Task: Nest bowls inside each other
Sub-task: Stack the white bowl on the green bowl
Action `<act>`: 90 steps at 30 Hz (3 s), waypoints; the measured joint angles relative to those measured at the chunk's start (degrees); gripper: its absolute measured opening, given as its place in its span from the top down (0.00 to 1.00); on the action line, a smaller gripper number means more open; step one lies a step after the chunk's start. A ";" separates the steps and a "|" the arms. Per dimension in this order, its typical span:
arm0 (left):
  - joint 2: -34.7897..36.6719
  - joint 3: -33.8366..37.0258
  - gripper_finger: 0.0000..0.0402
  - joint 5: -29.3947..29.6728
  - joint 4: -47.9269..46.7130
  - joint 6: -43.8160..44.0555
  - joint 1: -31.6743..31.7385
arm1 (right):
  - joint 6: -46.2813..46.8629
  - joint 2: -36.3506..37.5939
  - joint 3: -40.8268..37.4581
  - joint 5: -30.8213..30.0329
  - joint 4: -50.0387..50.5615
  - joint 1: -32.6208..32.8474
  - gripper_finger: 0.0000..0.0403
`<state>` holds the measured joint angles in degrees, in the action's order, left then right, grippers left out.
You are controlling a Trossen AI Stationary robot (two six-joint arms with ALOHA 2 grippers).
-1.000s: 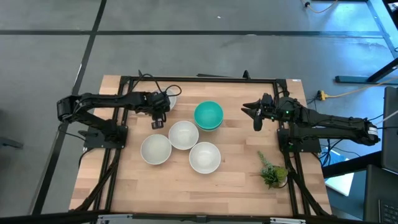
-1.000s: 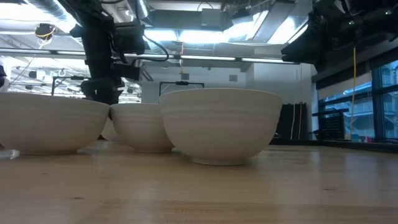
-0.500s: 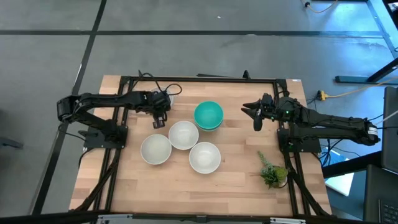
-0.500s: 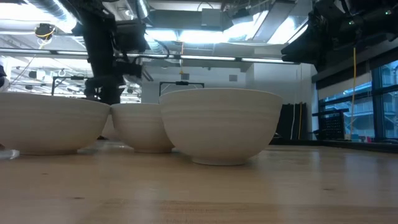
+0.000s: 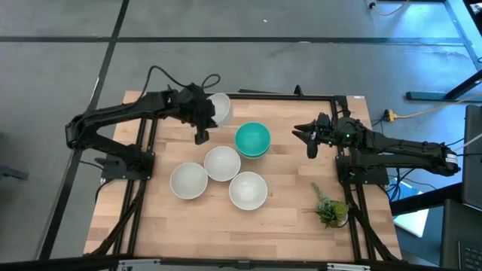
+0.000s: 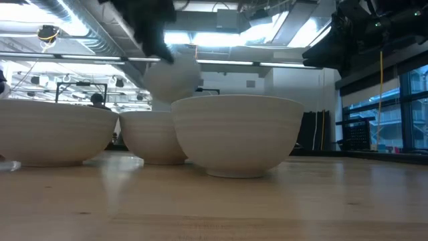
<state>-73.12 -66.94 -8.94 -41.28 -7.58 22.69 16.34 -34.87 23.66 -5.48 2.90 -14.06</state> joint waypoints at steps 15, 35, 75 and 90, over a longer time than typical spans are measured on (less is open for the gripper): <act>-8.06 -19.77 1.00 4.63 -4.25 4.22 -12.18 | 0.82 0.00 0.00 0.02 0.00 0.00 0.68; -32.59 -34.51 1.00 9.08 -13.19 3.95 -17.50 | 2.91 0.00 0.00 0.17 0.05 0.02 0.68; -42.12 -34.51 0.95 9.61 -11.99 3.55 -18.96 | 2.95 -0.52 -0.05 0.02 2.39 0.02 0.68; -41.82 -34.48 0.63 7.99 -12.03 -1.42 -18.71 | 2.73 -0.63 -0.05 0.06 2.56 0.02 0.68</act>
<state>-114.94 -101.42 -0.95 -53.31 -9.00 3.98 19.07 -35.51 23.62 -5.41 5.45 -14.04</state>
